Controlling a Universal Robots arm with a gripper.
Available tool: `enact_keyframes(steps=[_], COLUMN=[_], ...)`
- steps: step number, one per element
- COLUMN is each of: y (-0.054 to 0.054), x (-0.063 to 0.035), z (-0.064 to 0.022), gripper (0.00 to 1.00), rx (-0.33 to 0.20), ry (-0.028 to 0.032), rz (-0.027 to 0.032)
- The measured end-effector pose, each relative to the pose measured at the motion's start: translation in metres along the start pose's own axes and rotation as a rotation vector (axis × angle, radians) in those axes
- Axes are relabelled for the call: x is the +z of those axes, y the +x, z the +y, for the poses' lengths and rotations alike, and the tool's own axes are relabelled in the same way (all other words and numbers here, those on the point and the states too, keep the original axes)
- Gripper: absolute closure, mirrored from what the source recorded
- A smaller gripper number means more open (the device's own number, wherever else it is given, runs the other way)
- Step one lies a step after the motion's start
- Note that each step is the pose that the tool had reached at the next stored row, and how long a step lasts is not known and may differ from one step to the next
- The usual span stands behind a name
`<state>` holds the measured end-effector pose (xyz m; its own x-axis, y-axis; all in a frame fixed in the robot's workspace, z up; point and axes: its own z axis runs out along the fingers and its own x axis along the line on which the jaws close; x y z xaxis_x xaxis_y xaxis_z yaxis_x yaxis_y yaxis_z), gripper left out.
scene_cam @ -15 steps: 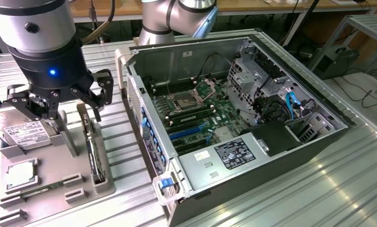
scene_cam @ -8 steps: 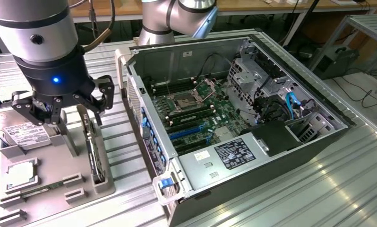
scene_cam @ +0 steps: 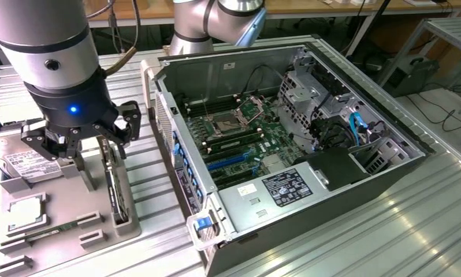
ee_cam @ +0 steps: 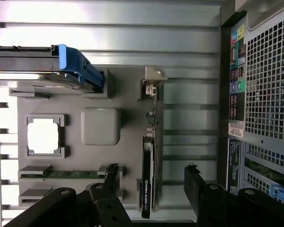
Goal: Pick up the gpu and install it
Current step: 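Pick up the gpu and move the gpu toward the slot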
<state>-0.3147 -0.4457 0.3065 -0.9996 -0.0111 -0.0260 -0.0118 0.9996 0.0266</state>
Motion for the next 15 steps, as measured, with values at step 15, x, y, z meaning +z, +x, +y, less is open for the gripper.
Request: enact_keyframes(steps=[15], y=[0.001], x=[0.0300], z=[-0.0020], gripper=[0.34], rx=[-0.001], ry=[0.0000], rz=[0.0000])
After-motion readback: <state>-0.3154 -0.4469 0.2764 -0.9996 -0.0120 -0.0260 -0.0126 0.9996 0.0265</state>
